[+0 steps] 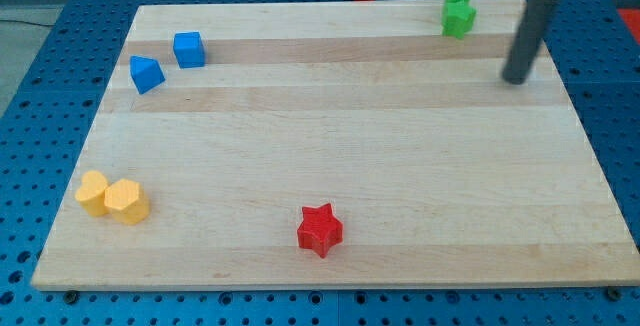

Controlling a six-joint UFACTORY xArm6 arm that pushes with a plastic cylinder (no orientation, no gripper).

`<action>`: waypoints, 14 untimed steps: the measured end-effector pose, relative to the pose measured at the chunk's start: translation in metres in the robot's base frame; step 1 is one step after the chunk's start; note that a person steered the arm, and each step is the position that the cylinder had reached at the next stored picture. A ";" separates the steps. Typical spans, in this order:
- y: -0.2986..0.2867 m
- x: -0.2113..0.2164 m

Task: Move the blue blocks to the center left of the board

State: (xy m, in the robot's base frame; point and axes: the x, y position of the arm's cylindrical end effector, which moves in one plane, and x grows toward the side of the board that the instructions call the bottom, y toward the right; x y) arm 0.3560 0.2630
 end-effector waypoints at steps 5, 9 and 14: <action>-0.374 -0.021; -0.393 -0.038; -0.510 -0.108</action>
State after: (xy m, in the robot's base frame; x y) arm 0.2479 -0.2473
